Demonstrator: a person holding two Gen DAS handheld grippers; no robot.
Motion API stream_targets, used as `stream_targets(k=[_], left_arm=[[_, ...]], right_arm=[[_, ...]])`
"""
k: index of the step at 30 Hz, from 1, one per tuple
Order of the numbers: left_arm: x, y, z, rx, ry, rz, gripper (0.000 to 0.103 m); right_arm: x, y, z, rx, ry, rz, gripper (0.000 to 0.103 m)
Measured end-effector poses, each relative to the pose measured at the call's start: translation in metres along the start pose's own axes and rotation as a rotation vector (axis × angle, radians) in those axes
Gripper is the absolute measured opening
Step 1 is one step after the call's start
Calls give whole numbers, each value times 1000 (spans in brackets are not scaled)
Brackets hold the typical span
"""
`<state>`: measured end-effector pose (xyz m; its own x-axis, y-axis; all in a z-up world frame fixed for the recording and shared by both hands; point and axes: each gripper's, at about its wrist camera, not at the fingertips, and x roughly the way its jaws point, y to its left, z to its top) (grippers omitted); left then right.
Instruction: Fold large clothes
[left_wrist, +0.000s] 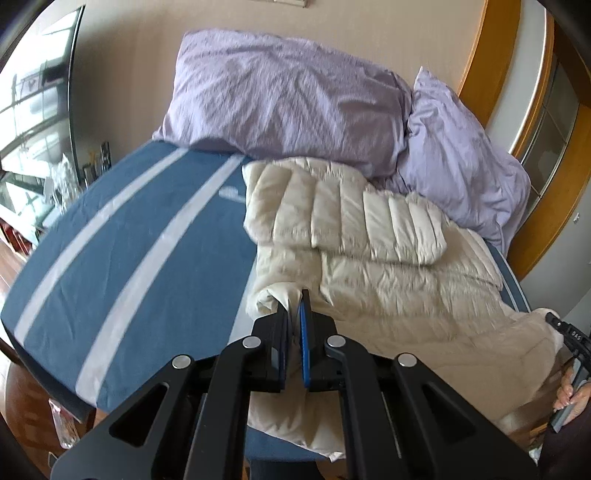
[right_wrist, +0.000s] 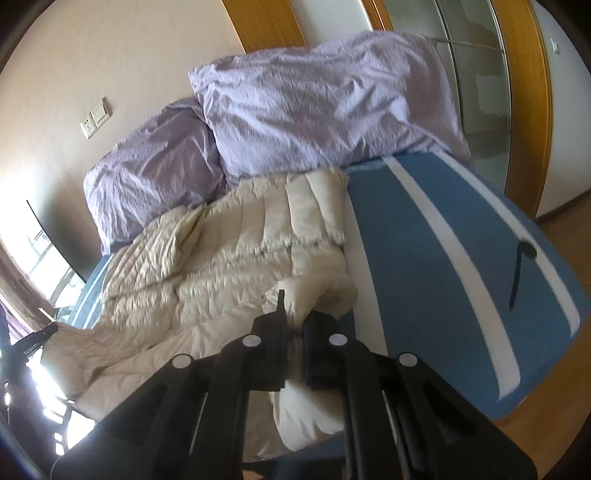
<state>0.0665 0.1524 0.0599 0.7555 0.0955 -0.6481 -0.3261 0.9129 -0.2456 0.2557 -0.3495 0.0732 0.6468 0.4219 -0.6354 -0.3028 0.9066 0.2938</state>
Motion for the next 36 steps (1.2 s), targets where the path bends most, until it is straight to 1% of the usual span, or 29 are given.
stream_targets(k=[7, 10, 16, 22, 29, 35, 36], left_arm=[[15, -11, 48, -2, -47, 33, 5], [28, -15, 69, -2, -53, 46, 5], [63, -21, 101, -9, -50, 81, 5], [117, -23, 123, -34, -14, 110, 4], [170, -27, 149, -66, 20, 137, 4], [212, -27, 168, -102, 58, 149, 5], [218, -27, 170, -113, 63, 151, 5]], right_arm=[[16, 25, 46, -53, -94, -67, 7], [34, 30, 66, -53, -107, -82, 7], [83, 35, 96, -31, -91, -116, 7], [136, 28, 119, 42, -57, -106, 7], [196, 13, 143, 116, -11, -107, 8], [247, 0, 158, 194, 35, -91, 14], [252, -1, 159, 203, 42, -84, 21]])
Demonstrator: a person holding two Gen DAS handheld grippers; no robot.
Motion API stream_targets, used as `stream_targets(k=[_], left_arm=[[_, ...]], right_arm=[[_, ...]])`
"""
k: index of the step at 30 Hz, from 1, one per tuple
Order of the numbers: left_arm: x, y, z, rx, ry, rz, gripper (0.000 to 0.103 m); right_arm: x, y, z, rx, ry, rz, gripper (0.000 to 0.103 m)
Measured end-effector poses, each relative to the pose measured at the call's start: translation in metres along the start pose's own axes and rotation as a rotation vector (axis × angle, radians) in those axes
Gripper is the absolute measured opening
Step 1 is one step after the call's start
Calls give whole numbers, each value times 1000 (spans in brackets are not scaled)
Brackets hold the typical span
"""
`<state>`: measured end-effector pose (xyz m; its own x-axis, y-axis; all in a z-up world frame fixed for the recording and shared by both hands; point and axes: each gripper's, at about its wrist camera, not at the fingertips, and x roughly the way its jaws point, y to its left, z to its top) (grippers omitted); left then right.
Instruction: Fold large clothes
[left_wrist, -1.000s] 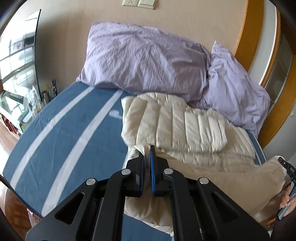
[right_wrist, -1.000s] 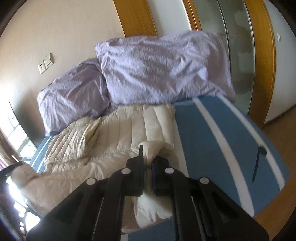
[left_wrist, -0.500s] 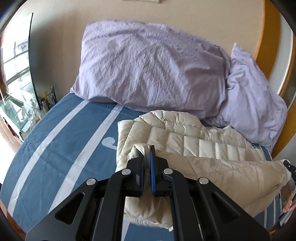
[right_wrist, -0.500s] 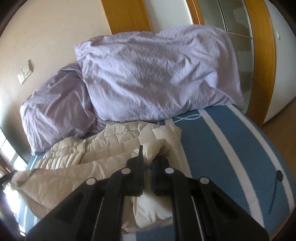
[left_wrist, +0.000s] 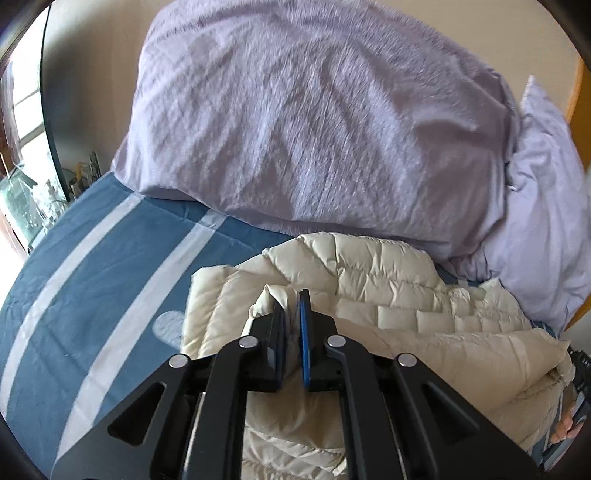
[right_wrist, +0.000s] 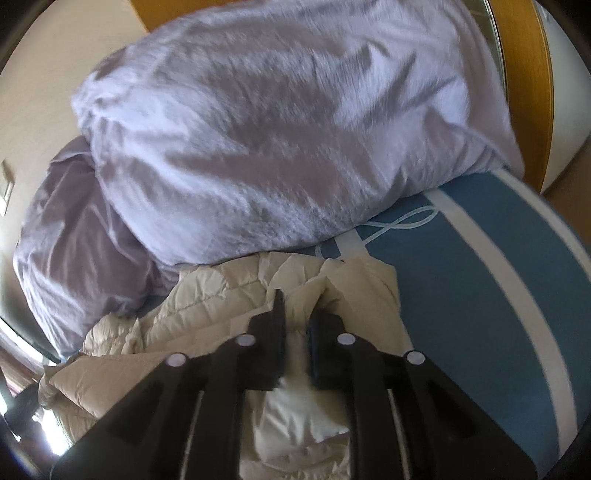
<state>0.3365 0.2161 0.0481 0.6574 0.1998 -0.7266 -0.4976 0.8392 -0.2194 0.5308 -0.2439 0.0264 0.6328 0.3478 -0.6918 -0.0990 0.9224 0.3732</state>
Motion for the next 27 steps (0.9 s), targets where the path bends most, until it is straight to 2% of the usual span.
stream_targets(k=[1, 3, 6, 8, 10, 16, 27], left_arm=[[5, 0, 2, -14, 5, -3, 6], [15, 0, 7, -45, 22, -21, 12], [21, 0, 12, -69, 37, -44, 32], [17, -2, 16, -73, 26, -58, 54], [9, -4, 19, -62, 3, -55, 67], [-28, -5, 25, -20, -54, -39, 68], [-71, -3, 3, 26, -64, -42, 70]], right_arm=[[7, -2, 3, 14, 14, 12, 26], [17, -5, 7, 51, 29, 50, 46], [17, -5, 12, 64, 22, 73, 54], [11, -5, 16, 62, -1, 82, 58], [2, -6, 19, 55, -29, 77, 61], [-29, -9, 19, 30, -65, 68, 61], [-77, -5, -8, -32, -55, 49, 61]])
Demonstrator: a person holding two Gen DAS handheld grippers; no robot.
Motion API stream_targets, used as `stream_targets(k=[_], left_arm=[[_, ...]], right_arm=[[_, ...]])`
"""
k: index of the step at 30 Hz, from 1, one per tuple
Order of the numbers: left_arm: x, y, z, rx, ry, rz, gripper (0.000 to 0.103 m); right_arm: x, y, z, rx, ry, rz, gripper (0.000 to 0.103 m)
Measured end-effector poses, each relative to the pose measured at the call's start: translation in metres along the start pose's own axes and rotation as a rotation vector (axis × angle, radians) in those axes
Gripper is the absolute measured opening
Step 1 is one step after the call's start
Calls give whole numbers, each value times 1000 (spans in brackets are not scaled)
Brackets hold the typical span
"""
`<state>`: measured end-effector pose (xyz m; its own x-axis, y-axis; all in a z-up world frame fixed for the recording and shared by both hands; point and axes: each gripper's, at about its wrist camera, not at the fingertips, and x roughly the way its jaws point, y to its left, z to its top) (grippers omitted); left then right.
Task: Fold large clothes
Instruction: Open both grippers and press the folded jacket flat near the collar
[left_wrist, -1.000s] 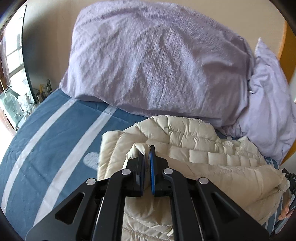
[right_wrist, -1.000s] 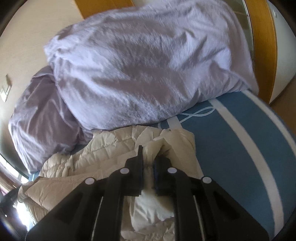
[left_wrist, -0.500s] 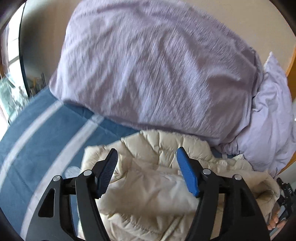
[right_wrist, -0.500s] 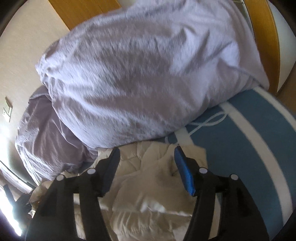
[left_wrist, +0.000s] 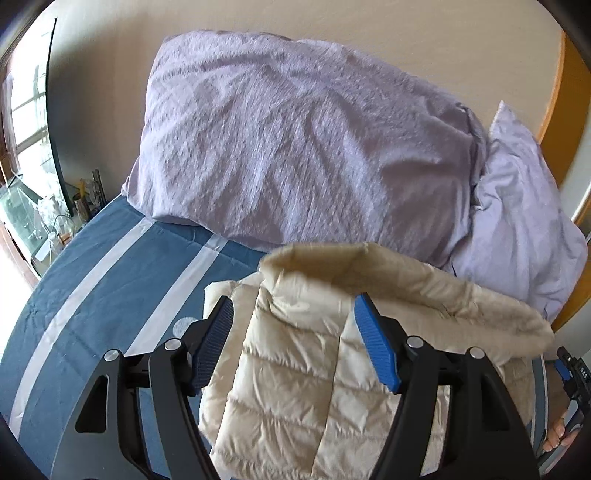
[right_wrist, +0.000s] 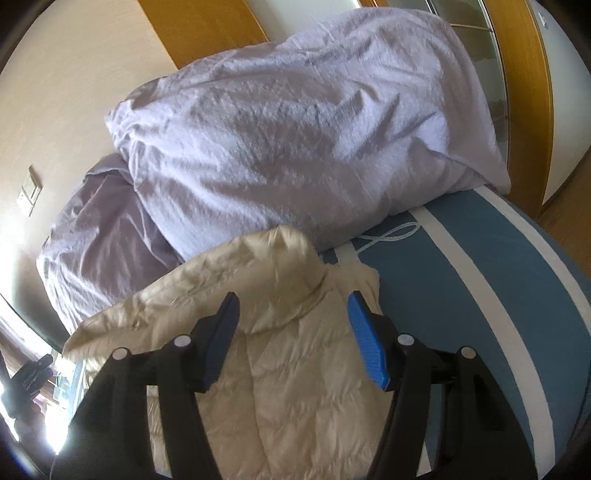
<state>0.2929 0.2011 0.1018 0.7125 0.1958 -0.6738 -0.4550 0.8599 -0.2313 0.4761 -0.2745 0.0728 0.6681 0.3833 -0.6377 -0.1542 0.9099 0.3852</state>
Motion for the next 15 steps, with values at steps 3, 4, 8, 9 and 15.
stream_targets(k=[3, 4, 8, 9, 15], left_arm=[[-8, -3, -6, 19, -4, 5, 73], [-10, -4, -8, 27, -3, 5, 74], [-12, -6, -12, 44, -6, 4, 80], [-12, -7, -13, 49, -6, 7, 80], [2, -13, -19, 76, 3, 11, 89]], right_arm=[[-8, 5, -4, -16, 1, 2, 65], [-10, 8, -5, -24, -1, 2, 66], [-11, 18, -8, -53, 5, 4, 72], [-11, 20, -8, -58, 7, 6, 74], [1, 33, -12, -112, 16, -4, 86]])
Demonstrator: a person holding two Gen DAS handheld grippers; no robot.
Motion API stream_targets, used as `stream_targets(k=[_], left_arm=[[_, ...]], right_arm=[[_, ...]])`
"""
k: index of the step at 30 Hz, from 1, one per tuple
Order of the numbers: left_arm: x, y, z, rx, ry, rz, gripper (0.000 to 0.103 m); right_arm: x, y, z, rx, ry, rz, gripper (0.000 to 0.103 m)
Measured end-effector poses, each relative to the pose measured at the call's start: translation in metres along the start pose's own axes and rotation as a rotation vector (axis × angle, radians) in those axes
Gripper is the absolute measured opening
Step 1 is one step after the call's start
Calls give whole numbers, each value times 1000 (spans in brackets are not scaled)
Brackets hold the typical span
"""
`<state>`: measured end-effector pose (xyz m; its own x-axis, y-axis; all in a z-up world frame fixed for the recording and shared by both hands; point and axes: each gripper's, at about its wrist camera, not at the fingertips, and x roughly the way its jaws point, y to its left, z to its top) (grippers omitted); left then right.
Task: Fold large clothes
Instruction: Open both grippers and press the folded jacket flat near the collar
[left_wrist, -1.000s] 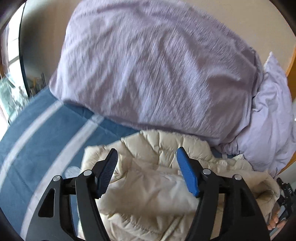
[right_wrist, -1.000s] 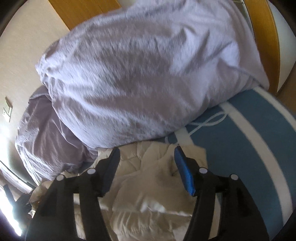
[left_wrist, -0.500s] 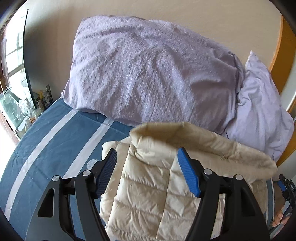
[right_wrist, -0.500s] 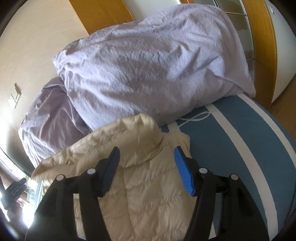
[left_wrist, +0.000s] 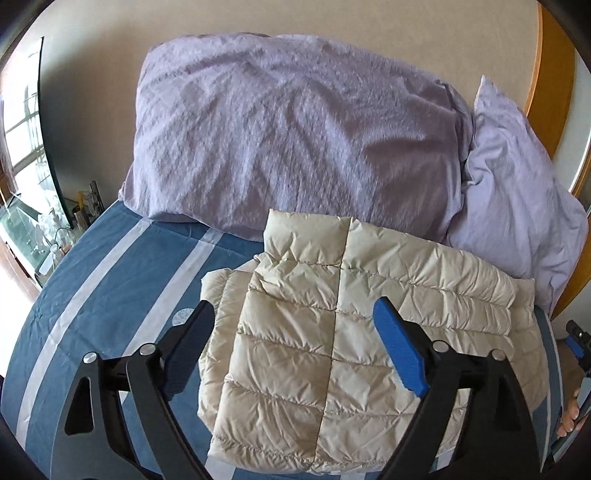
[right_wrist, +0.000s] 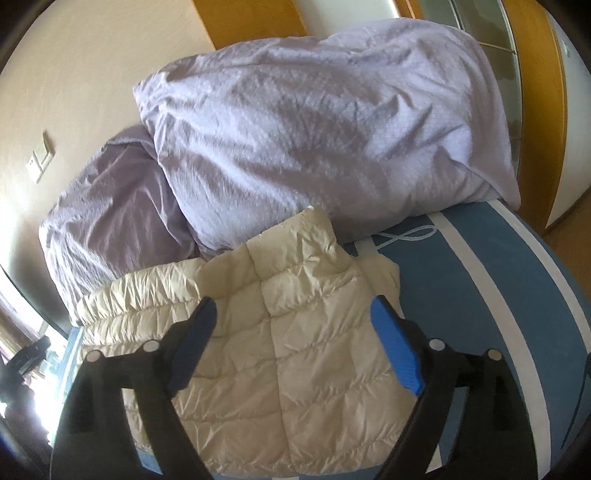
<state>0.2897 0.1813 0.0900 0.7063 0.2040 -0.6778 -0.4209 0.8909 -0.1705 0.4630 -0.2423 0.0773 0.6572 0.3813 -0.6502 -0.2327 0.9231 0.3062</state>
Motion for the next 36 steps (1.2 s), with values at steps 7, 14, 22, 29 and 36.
stream_targets(k=[7, 14, 22, 29, 36], left_arm=[[26, -15, -5, 41, 14, 15, 90], [48, -28, -5, 103, 11, 52, 91], [61, -39, -3, 221, -46, 138, 91], [97, -39, 3, 218, -6, 164, 91], [123, -26, 8, 183, 38, 182, 91]], right_arm=[[22, 12, -2, -60, 8, -16, 86], [42, 28, -2, -159, -19, -43, 86], [75, 45, 7, -330, 39, -70, 86], [111, 52, 12, -351, 92, -81, 85], [146, 39, 8, -327, 131, -174, 80]])
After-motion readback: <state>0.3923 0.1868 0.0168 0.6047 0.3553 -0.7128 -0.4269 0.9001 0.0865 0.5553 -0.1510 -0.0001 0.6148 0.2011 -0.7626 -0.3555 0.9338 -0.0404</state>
